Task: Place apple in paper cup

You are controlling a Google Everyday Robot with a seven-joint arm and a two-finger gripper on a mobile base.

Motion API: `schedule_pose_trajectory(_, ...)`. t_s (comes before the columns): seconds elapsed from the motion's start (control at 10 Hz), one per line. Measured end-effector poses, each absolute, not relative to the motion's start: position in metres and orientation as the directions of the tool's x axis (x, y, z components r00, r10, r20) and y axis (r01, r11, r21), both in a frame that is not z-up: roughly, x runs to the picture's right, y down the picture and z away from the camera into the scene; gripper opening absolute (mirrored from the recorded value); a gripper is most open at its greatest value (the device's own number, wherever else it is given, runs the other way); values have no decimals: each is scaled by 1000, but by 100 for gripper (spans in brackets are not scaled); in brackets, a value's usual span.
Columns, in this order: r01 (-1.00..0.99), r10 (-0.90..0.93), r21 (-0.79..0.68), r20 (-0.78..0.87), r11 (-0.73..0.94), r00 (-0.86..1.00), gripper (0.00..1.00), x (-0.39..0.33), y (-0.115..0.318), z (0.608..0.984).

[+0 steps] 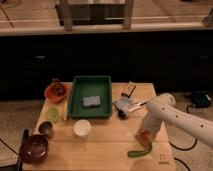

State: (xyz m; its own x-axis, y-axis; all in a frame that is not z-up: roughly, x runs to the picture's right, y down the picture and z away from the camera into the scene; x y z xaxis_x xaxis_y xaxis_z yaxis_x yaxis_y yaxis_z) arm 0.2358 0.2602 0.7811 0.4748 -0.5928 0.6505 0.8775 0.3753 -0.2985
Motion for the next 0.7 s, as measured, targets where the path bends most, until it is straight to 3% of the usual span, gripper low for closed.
schedule_pose_trajectory(0.7,878,-613,-316,630,359,477,1,222,245,765)
